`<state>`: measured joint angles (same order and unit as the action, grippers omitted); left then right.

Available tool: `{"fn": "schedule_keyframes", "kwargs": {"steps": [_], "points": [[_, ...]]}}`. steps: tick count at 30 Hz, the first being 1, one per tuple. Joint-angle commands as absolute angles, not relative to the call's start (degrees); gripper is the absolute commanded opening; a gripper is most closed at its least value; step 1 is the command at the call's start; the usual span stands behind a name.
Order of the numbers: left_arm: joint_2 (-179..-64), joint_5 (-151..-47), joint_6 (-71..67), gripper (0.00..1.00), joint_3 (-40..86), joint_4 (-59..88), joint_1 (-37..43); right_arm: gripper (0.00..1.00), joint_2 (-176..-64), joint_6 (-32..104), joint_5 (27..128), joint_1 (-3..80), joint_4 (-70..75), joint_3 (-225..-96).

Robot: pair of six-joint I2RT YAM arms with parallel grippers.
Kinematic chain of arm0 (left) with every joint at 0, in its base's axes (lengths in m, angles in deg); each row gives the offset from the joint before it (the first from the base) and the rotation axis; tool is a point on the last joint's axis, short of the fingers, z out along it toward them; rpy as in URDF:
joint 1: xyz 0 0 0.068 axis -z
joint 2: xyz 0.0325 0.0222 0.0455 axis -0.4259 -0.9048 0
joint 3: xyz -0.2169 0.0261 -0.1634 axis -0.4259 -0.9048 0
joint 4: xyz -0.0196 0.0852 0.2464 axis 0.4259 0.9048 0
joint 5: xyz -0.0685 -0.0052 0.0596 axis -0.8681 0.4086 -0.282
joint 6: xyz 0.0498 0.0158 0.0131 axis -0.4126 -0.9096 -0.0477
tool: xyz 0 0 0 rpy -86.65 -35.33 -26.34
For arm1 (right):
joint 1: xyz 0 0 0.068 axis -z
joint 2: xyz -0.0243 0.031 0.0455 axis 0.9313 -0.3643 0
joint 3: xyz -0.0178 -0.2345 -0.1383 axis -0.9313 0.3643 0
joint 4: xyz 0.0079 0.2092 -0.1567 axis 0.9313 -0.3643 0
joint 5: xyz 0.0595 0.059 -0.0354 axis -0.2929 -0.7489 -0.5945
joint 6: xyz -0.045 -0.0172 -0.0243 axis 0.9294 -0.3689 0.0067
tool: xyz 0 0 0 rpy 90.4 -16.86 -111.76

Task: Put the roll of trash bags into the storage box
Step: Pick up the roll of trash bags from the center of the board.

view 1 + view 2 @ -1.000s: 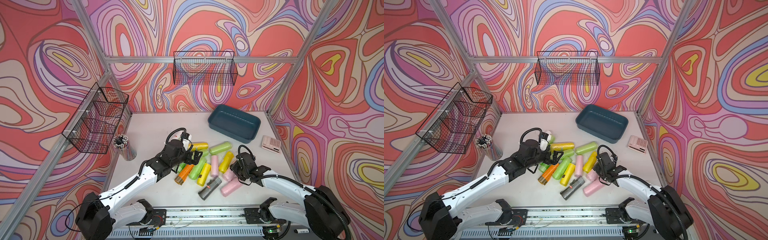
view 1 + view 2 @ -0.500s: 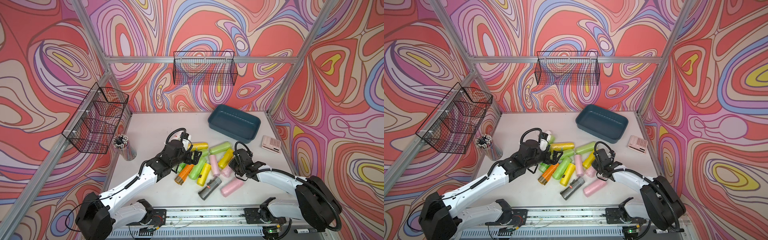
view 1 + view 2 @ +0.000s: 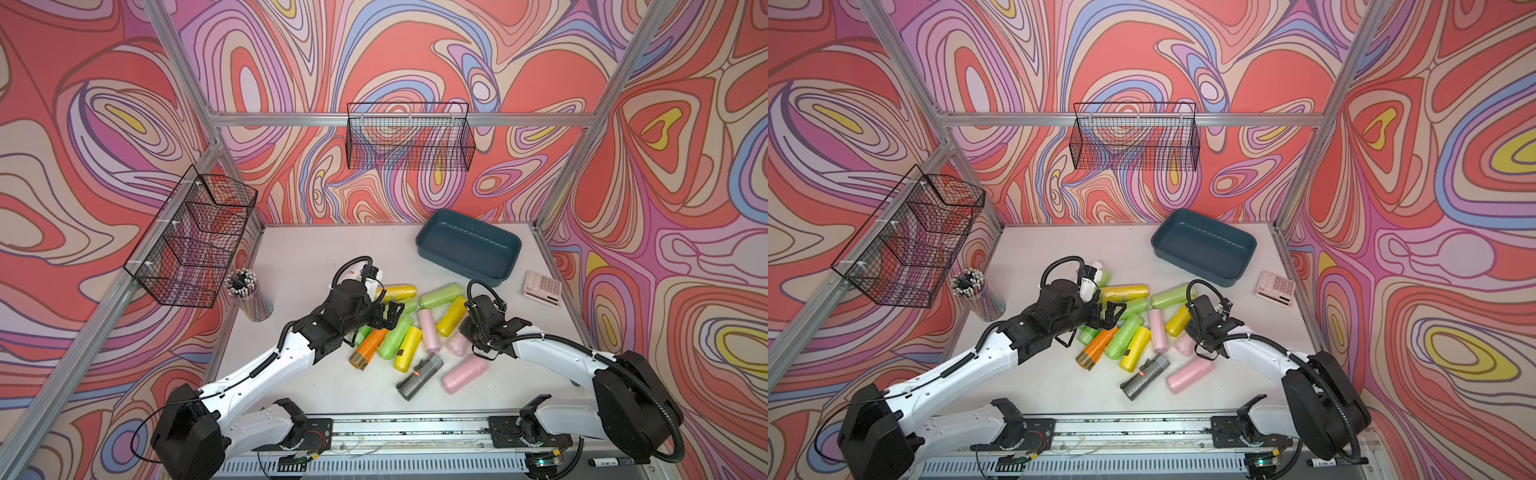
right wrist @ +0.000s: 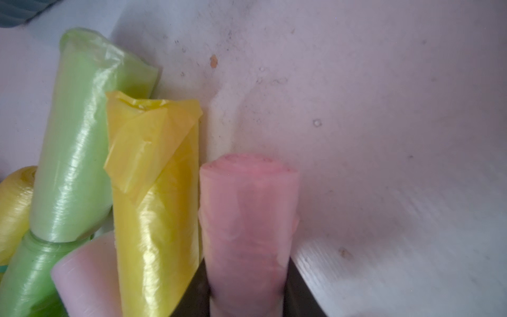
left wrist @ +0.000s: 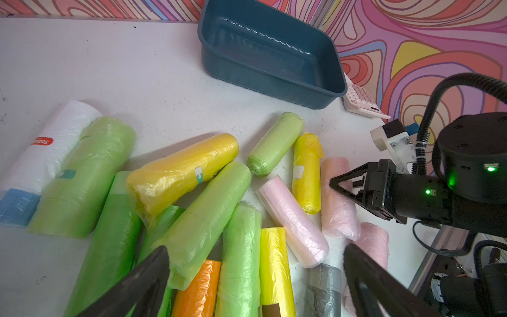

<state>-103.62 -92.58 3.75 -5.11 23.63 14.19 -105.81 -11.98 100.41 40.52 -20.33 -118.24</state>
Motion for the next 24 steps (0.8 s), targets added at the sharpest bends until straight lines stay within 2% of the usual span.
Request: {"fn": "schedule_keyframes", "kwargs": {"steps": [1, 6, 11, 24], "points": [[-103.9, -93.1, 4.6, 1.00, -4.9, 22.9, 14.5, 0.07, -104.0, -10.5, 104.3, 40.3, -24.4, -121.7], [-103.9, -94.0, 6.2, 1.00, -4.9, 22.6, 14.5, 0.02, -104.1, -7.0, 106.7, 40.3, -27.9, -126.1], [-104.1, -95.0, 7.3, 1.00, -4.6, 22.5, 14.6, 0.00, -105.6, -2.5, 111.0, 40.4, -29.3, -132.3], [-104.2, -97.9, 9.7, 1.00, -1.8, 22.7, 15.3, 0.00, -120.7, 13.6, 118.2, 43.9, -33.1, -160.9]]}}
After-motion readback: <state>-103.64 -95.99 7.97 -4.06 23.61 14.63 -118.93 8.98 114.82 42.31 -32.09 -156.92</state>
